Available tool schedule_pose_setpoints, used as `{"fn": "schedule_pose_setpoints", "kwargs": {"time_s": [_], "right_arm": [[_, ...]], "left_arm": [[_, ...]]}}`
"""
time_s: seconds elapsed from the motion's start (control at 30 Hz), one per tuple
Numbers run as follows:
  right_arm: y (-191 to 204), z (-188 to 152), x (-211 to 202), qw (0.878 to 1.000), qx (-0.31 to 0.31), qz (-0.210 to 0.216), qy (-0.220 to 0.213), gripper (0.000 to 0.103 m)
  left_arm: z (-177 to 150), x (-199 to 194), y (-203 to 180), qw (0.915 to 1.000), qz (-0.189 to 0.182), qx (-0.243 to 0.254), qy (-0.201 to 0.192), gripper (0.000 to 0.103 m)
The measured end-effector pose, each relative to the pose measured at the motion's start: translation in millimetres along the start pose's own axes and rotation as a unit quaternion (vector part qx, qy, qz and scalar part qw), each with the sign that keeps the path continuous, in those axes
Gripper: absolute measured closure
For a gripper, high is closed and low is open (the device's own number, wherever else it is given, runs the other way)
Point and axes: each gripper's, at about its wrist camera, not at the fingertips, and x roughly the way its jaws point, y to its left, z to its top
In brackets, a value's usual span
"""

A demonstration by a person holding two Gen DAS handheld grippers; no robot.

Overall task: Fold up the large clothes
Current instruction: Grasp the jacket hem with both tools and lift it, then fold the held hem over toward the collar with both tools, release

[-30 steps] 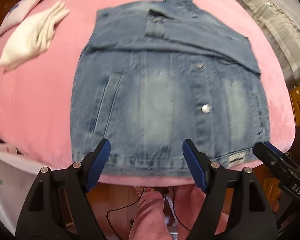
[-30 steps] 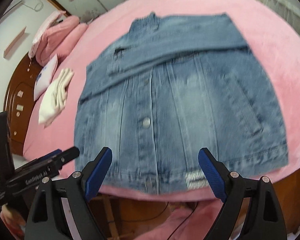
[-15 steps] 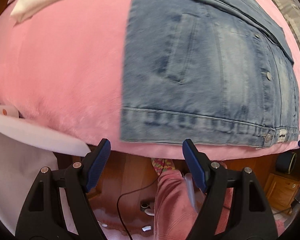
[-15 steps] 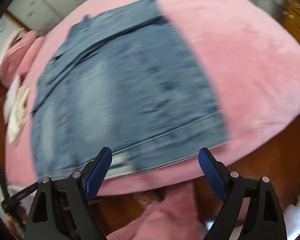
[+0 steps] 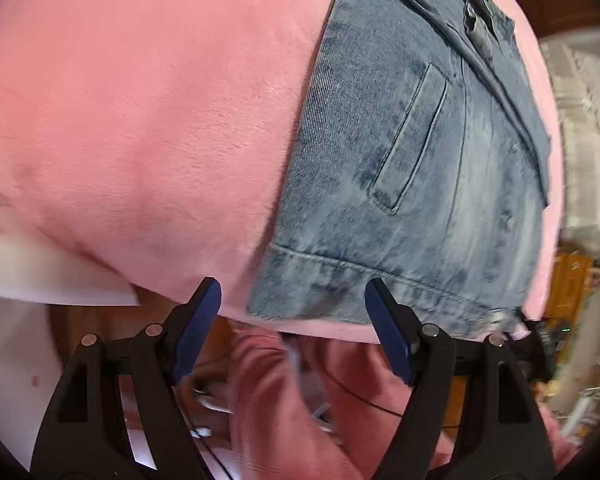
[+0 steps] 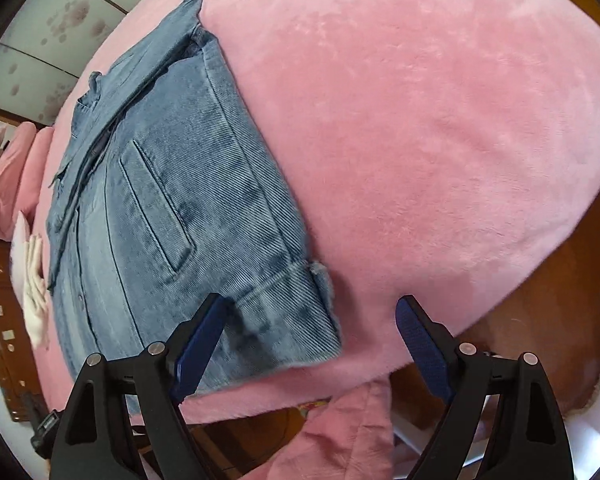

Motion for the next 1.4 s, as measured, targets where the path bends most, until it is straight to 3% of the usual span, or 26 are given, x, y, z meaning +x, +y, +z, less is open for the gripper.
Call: {"fn": "schedule_pose_setpoints", "kwargs": {"time_s": [0.1,0.2,0.33,0.37,0.47,0.53,0.7,0.8,0.9,1.07,1.2,1.4], "right_arm": [[10.5,6.1,10.0,1.0,0.005,-0.001,0.015,0.021],[14.7,11.2,16.3,0.999,0.019,0.008,0.029,0.041],[24.2,11.0,13.0,0.999,0.026,0.008,0.028,0.055],[27.8,9.3,10.6,1.0,0.022,0.003,0.022,0.059],[40.4,2.7,-1.5,1.0,0.013,0.006,0.005,0.069],[43.1,-3.0,-11.2,0.999,0.035,0.016,-0.003,0.073],[60.8,-12.6,-30.6,0.992,0.108,0.06,-0.017,0.077],[81.4,-11.2,-44.1,0.981,0.152,0.122,-0.017,0.077],[114.0,-2.4,-56.3,0.977,0.141,0.159,-0.02,0.078],[163.3,20.6,-74.4,0.944,0.183,0.272,-0.031,0.079],[192.7,49.9,-96.0,0.922,0.189,0.334,-0.058,0.079],[217.0,118.0,-127.8,0.898,0.175,0.39,-0.103,0.079]], "left_arm": [[8.6,6.5,4.8,1.0,-0.007,-0.003,0.001,0.031],[20.2,21.3,4.2,0.9986,-0.017,-0.044,0.024,0.031],[27.3,28.5,2.1,0.9972,0.013,-0.063,0.037,0.033],[26.0,27.3,1.2,0.9974,0.016,-0.06,0.035,0.037],[21.0,22.3,-2.2,0.9965,-0.007,-0.08,0.023,0.064],[16.1,18.8,-5.4,0.9952,-0.027,-0.092,0.018,0.091],[8.3,-3.0,-26.0,0.9936,-0.083,-0.075,-0.011,0.091],[10.2,-21.1,-33.0,0.9821,-0.151,-0.11,-0.025,0.091],[13.0,-48.7,-43.8,0.9594,-0.223,-0.161,-0.062,0.093],[40.0,-88.1,-77.3,0.9371,-0.276,-0.182,-0.113,0.094],[73.2,-126.4,-114.0,0.9299,-0.298,-0.147,-0.158,0.094],[139.3,-187.0,-149.1,0.9138,-0.285,-0.144,-0.251,0.094]]}}
